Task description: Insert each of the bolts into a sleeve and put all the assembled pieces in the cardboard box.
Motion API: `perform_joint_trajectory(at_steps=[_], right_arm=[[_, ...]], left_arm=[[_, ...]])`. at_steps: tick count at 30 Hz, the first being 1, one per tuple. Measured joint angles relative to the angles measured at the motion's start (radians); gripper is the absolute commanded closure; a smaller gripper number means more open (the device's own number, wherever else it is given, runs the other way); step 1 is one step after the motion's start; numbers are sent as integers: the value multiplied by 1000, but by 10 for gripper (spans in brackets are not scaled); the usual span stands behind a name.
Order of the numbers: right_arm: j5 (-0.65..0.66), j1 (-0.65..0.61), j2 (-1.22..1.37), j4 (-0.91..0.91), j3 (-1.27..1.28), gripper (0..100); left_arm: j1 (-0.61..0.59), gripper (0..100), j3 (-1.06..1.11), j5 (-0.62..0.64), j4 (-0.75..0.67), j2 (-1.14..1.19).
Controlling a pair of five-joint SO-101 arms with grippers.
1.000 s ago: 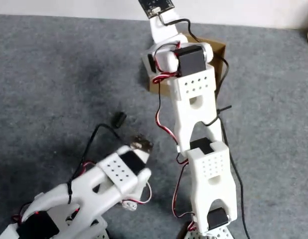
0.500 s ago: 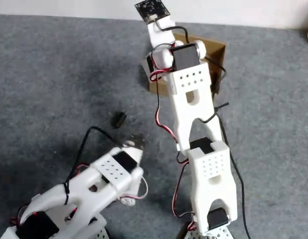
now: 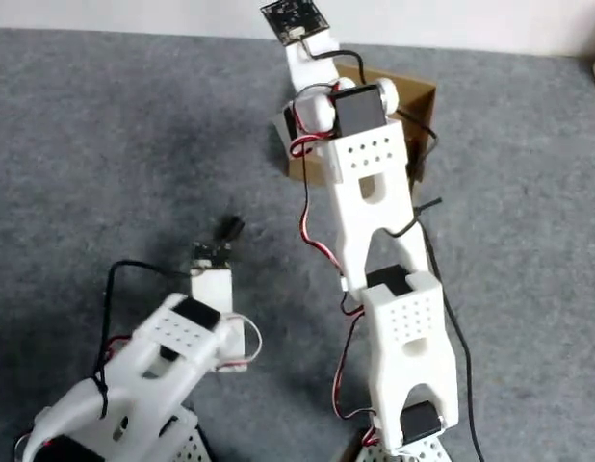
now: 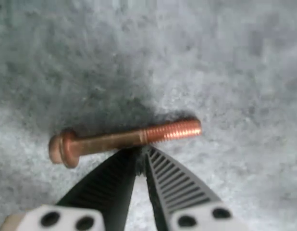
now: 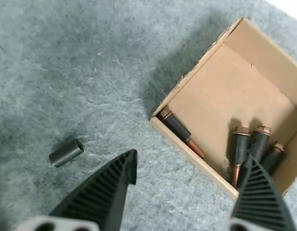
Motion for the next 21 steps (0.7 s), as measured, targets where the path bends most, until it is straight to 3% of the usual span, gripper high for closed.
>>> perform_joint_trajectory(at_steps=[8, 21], right_arm=[[0, 3, 0, 0, 0, 697], [0, 3, 0, 0, 0, 697]], left_arm=[[-222, 972, -32, 0, -213, 2], [-184, 972, -75, 0, -207, 5]])
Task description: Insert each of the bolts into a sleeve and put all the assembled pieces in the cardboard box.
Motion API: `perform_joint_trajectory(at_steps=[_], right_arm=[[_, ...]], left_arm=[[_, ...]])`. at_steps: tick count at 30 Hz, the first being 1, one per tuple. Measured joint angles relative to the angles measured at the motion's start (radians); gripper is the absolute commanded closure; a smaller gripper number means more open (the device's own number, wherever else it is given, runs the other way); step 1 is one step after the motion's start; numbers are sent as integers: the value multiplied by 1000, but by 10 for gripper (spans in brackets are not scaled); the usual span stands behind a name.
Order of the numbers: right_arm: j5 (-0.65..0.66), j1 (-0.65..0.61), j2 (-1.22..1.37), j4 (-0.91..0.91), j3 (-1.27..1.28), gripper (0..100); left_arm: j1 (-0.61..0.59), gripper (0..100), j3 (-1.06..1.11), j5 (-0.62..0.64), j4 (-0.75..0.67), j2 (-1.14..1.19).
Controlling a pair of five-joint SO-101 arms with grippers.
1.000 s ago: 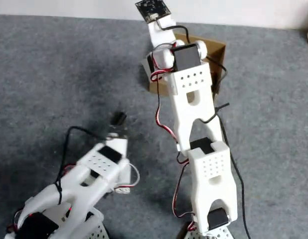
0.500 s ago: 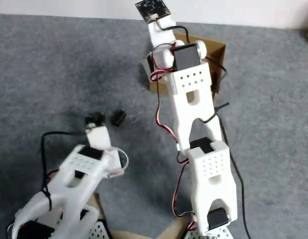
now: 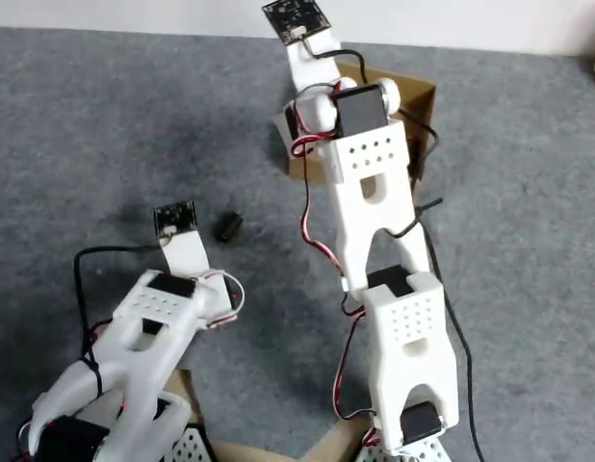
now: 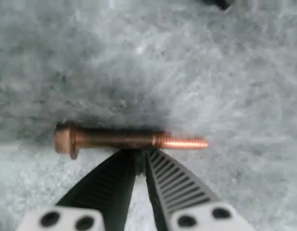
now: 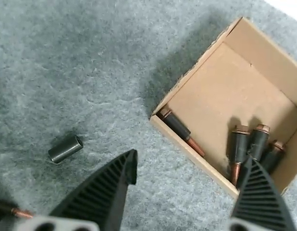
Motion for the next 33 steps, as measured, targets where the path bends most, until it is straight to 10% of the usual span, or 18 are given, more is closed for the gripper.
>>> perform_joint_trajectory(at_steps=[21, 33], right_arm=[[0, 0, 0, 0, 0, 697], [0, 0, 0, 0, 0, 697]], left_arm=[[-107, 973, -124, -5, 9, -2], [153, 976, -265, 28, 730, -292]])
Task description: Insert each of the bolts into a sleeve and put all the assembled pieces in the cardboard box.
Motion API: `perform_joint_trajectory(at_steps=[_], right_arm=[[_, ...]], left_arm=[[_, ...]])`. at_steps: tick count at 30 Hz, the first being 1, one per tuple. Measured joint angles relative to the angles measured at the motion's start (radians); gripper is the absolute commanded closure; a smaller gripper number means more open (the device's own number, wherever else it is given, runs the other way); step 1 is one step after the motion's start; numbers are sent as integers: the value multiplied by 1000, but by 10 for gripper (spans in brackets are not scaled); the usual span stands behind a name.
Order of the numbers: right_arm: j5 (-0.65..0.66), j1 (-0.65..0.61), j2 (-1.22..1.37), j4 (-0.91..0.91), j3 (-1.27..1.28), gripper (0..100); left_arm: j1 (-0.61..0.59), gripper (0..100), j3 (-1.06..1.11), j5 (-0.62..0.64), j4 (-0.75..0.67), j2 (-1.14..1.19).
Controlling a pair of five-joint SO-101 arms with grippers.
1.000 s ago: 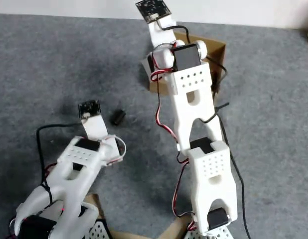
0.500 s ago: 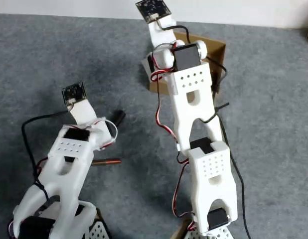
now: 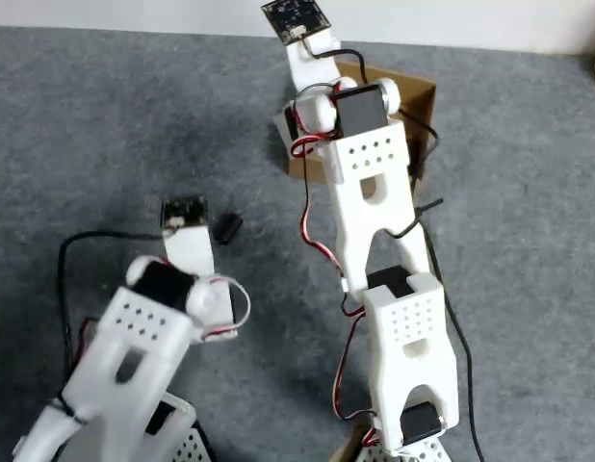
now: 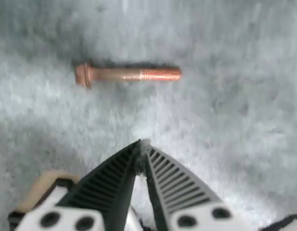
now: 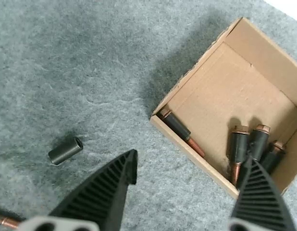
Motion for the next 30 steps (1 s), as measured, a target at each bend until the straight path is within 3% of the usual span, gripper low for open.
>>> perform_joint_trajectory(at_steps=[4, 17, 30], right_arm=[[0, 0, 0, 0, 0, 697], [0, 0, 0, 0, 0, 697], [0, 0, 0, 2, 40, 697]], left_arm=[[6, 976, 127, 43, -43, -84], [-3, 973, 552, 54, -623, -144], [-347, 976, 585, 52, -1125, -144]])
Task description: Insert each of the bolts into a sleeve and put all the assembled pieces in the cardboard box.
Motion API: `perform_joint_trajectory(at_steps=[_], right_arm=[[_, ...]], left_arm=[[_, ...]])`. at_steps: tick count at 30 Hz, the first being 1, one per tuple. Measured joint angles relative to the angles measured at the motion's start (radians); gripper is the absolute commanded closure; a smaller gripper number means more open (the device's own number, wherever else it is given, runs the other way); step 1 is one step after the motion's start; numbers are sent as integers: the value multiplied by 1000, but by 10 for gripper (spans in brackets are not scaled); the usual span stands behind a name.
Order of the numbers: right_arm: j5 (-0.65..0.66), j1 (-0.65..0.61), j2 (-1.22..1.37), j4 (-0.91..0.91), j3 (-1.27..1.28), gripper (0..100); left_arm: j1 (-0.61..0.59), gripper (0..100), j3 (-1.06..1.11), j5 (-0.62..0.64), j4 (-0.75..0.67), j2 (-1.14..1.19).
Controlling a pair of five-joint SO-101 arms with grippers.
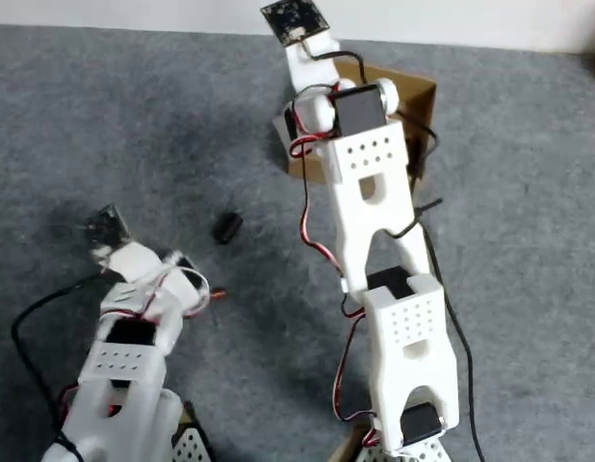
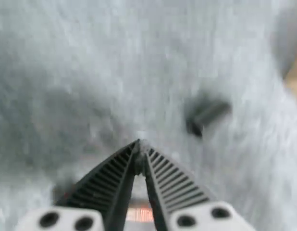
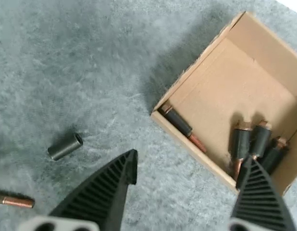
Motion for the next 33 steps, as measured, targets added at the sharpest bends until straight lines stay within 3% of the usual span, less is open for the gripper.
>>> perform_joint_trajectory(at_steps=[5, 17, 23, 28, 33], right_arm=[[0, 0, 0, 0, 37, 698], [0, 0, 0, 2, 38, 698], [0, 0, 0, 2, 40, 698], [0, 0, 0, 2, 44, 698], [0, 0, 0, 2, 44, 698]], left_arm=[[-18, 974, 6, 0, -48, 0], [74, 973, 6, 0, -3, 0], [110, 972, 6, 0, 201, 0], [222, 972, 3, -2, 417, -6], [269, 972, 2, -2, 479, -18]])
